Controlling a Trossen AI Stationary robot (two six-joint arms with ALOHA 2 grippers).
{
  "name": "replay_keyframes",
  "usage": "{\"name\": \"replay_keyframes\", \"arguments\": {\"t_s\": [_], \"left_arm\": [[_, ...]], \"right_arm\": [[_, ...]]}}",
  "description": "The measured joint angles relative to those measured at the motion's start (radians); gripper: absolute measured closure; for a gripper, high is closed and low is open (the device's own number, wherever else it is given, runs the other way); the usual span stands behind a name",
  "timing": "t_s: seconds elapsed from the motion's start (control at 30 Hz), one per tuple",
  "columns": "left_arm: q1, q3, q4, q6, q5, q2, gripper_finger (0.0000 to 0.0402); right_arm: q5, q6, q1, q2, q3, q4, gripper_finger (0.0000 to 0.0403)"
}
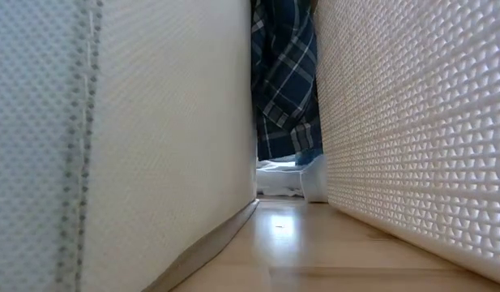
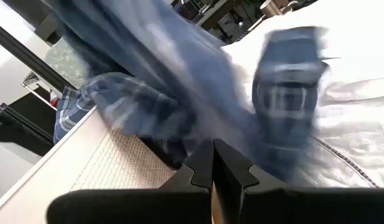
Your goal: Sort clothes
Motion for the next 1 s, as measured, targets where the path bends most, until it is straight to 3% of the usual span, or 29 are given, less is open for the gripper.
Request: {"name": "replay_keyframes", "arguments": {"t_s": [0.2, 0.43, 0.67, 0.77, 0.83, 0.93, 1.0], "left_arm": [[-0.037, 0.155, 0.004, 0.055, 0.069, -0.237, 0.0401], [-0.249, 0.201, -0.061, 0.02, 0.09, -0.481, 0.0401], [-0.519, 0.165, -0.357, -0.181, -0.199, -0.52, 0.0401], [-0.605, 0.057, -0.192, -0.21, -0.165, -0.471, 0.0401], [-0.644, -0.029, 0.024, -0.211, -0.063, -0.425, 0.0401], [-0.644, -0.107, 0.318, -0.238, 0.066, -0.357, 0.0402], [-0.623, -0.135, 0.39, -0.285, 0.101, -0.325, 0.0401]], "right_arm": [[0.0, 0.0, 0.0, 0.0, 0.0, 0.0, 0.0402], [0.0, 0.0, 0.0, 0.0, 0.0, 0.0, 0.0402], [0.0, 0.0, 0.0, 0.0, 0.0, 0.0, 0.0402], [0.0, 0.0, 0.0, 0.0, 0.0, 0.0, 0.0402], [0.0, 0.0, 0.0, 0.0, 0.0, 0.0, 0.0402], [0.0, 0.0, 0.0, 0.0, 0.0, 0.0, 0.0402], [0.0, 0.0, 0.0, 0.0, 0.0, 0.0, 0.0402]]}}
